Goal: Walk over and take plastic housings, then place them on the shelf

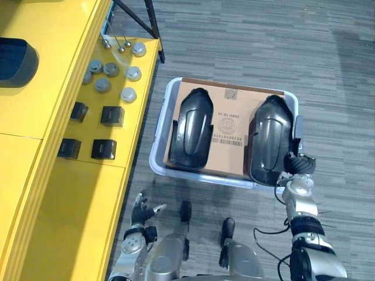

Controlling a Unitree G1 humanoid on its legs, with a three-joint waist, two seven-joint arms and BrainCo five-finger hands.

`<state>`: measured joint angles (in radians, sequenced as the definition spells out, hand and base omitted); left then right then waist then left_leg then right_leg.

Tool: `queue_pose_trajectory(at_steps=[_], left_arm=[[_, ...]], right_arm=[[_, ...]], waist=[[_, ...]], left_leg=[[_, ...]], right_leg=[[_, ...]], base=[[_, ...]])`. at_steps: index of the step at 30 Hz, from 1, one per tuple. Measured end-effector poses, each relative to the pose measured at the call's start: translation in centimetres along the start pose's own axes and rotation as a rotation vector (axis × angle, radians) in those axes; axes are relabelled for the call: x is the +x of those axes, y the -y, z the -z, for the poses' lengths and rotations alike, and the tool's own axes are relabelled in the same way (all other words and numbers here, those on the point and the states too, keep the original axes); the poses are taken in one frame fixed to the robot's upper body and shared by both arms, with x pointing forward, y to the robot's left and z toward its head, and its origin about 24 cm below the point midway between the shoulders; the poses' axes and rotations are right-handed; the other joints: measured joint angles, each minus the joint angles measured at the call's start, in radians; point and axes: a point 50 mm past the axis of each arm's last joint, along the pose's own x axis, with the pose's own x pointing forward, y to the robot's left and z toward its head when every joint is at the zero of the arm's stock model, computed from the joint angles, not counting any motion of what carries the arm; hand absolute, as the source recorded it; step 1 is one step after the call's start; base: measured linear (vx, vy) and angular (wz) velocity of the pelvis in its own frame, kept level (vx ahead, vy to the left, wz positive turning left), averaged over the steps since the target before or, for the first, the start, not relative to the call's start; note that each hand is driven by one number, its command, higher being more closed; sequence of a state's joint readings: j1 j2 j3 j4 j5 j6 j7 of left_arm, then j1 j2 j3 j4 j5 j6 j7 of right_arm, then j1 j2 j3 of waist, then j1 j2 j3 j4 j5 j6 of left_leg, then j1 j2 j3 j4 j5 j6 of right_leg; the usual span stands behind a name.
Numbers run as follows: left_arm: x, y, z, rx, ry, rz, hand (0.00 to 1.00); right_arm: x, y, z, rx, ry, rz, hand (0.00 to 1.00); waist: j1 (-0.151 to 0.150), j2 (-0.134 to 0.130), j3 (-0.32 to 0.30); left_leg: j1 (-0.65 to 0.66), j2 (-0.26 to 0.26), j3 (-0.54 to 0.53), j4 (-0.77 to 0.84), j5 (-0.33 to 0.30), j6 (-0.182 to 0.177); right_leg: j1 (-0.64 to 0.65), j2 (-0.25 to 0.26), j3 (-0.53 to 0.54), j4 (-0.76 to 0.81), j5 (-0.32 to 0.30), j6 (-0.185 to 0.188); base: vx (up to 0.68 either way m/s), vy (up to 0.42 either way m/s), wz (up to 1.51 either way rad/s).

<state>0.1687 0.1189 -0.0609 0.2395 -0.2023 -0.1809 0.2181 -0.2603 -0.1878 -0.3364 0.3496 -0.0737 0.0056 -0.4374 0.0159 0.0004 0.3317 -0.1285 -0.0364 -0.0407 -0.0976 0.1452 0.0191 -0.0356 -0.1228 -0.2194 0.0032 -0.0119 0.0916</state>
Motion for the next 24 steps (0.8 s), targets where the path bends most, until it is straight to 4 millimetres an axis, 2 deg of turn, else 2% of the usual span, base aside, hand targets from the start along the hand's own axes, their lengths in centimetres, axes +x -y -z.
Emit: queue_pose_trajectory(at_steps=[1, 5, 6, 8, 11, 12, 14, 18, 21, 24], left_arm=[[-0.1, 0.0, -0.5, -0.007, 0.024, 0.001, 0.0], [-0.7, 1.2, -5.8, -0.107, 0.251, 0.008, 0.0], [-0.9, 1.4, -6.6, -0.119, 0.285, 0.009, 0.0], [-1.6, 2.4, -9.5, -0.16, 0.423, 0.015, 0.0], [-2.5, 4.3, -12.1, -0.19, 0.536, 0.078, 0.0], [-2.6, 4.8, -12.3, -0.184, 0.548, 0.093, 0.0], [-2.8, 6.7, -13.0, -0.177, 0.573, 0.153, 0.0], [-3.1, 9.3, -14.0, -0.155, 0.608, 0.236, 0.0], [-2.5, 10.4, -13.4, -0.133, 0.564, 0.256, 0.0], [-2.4, 11.2, -12.6, -0.075, 0.523, 0.273, 0.0]], right_arm=[[-0.1, 0.1, -0.1, -0.005, 0.011, 0.002, 1.0], [-1.7, 0.5, -1.4, -0.042, 0.111, 0.029, 1.0], [-1.8, 0.4, -1.6, -0.047, 0.126, 0.028, 1.0], [-2.6, -0.7, -3.1, -0.057, 0.199, -0.001, 1.0], [-3.8, -2.4, -4.8, -0.065, 0.286, -0.053, 1.0], [-4.0, -2.8, -5.1, -0.067, 0.302, -0.067, 1.0], [-5.2, -5.0, -6.2, -0.054, 0.349, -0.136, 1.0], [-7.3, -7.6, -8.0, 0.014, 0.404, -0.235, 1.0], [-9.0, -9.1, -9.4, 0.066, 0.45, -0.302, 1.0], [-10.4, -10.3, -10.0, 0.104, 0.463, -0.366, 1.0]], waist=[[0.0, -0.002, -0.008], [-0.004, -0.004, -0.059], [-0.004, -0.004, -0.069], [-0.004, -0.003, -0.084], [-0.003, -0.002, -0.114], [-0.002, -0.002, -0.123], [-0.003, -0.003, -0.148], [-0.002, -0.004, -0.158], [-0.003, -0.004, -0.184], [-0.003, -0.007, -0.208]], left_leg=[[0.0, 0.001, 0.0, 0.0, -0.001, -0.001], [0.008, 0.0, -0.015, 0.0, 0.0, 0.0], [0.009, 0.0, -0.016, 0.0, 0.0, 0.0], [0.028, 0.0, -0.021, 0.0, 0.0, 0.0], [0.037, -0.001, -0.028, 0.0, 0.0, 0.0], [0.037, -0.001, -0.029, -0.001, 0.0, 0.0], [0.039, -0.001, -0.029, 0.0, 0.001, 0.0], [0.048, -0.001, -0.027, 0.0, 0.002, -0.001], [0.05, -0.001, -0.025, 0.0, 0.003, -0.001], [0.057, 0.0, -0.019, -0.001, 0.002, -0.001]], right_leg=[[0.001, 0.0, 0.0, -0.001, 0.0, 0.0], [0.016, 0.0, -0.016, -0.003, -0.004, -0.002], [0.018, 0.0, -0.017, -0.003, -0.005, -0.002], [0.038, 0.0, -0.023, -0.003, -0.007, -0.003], [0.05, 0.0, -0.028, -0.003, -0.009, -0.004], [0.049, 0.0, -0.028, -0.002, -0.009, -0.004], [0.049, 0.001, -0.027, 0.002, -0.009, -0.004], [0.051, 0.001, -0.023, 0.012, -0.009, -0.004], [0.051, 0.001, -0.02, 0.013, -0.008, -0.004], [0.051, 0.001, -0.017, 0.012, -0.009, -0.004]], base=[[0.0, 0.0, 0.0], [0.0, -0.016, 0.08], [0.01, -0.02, 0.06], [0.0, -0.019, 0.07], [-0.02, -0.009, 0.07], [0.0, 0.0, 0.0], [0.0, 0.0, 0.0], [-0.04, 0.002, -0.03], [-0.02, 0.003, -0.03], [0.0, 0.0, 0.0]])
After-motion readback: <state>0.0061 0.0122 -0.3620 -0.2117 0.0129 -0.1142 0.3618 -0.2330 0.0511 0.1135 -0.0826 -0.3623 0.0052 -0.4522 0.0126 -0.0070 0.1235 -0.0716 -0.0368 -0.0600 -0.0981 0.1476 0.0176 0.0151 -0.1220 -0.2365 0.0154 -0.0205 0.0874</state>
